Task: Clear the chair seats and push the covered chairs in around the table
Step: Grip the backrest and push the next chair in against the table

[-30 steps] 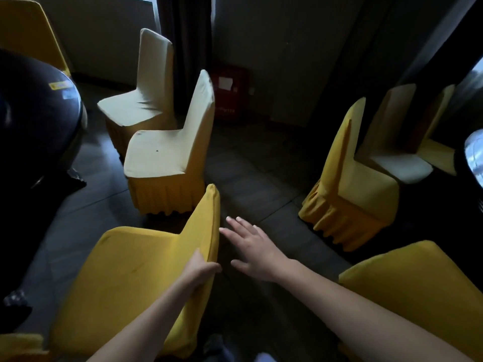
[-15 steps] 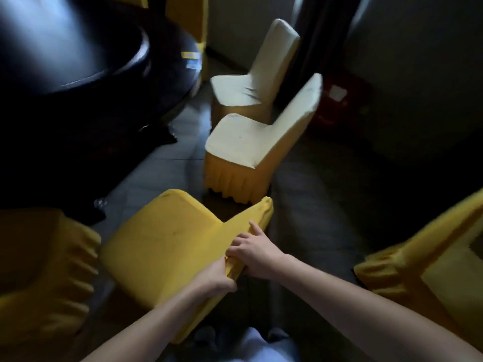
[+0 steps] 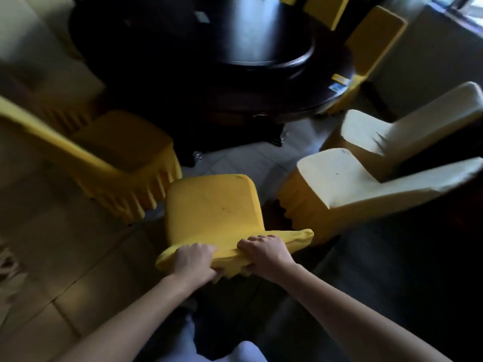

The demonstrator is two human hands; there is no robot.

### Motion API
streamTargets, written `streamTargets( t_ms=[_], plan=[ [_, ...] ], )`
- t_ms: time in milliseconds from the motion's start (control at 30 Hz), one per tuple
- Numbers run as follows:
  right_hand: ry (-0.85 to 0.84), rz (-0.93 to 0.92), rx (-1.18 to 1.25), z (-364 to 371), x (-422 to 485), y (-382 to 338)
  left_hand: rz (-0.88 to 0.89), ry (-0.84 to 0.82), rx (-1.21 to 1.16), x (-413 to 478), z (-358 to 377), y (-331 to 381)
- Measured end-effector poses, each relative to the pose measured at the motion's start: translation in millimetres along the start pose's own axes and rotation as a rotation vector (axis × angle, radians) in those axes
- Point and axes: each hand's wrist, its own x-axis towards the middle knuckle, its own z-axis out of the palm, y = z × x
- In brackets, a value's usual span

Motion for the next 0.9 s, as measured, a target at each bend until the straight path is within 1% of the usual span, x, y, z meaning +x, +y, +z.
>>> streamTargets(
  t_ms=[100,167,367,533,633,900],
  plan=[
    [-0.007,-0.013,-0.026,-5.2,6.0,0.1,0.008,0.19,-0.093,-8.8,3.2,-11.1],
    [-0.021,-0.026,-0.035,-6.9,10.0,-1.7,0.034,0.26,-0.087,-6.3,8.9,-20.8],
    [-0.005,-0.059,-0.044,-10.6,27.6,-2.0,0.085,0.319,-0.071,8.8,10.0,-39.7],
    [-0.002,-0.066,-0.032,-26.5,68.9,-9.0,0.116,0.318,-0.066,43.8,-0.8,-80.1],
    [-0.021,-0.048,-0.032,-38.4,98.0,-7.6,0.134,0.315,-0.034,70.8,-9.3,-101.3],
    [-0.007,0.041,-0.056,-65.8,170.0,5.9,0.265,0.429,0.044,136.6,-33.2,-143.0]
  ],
)
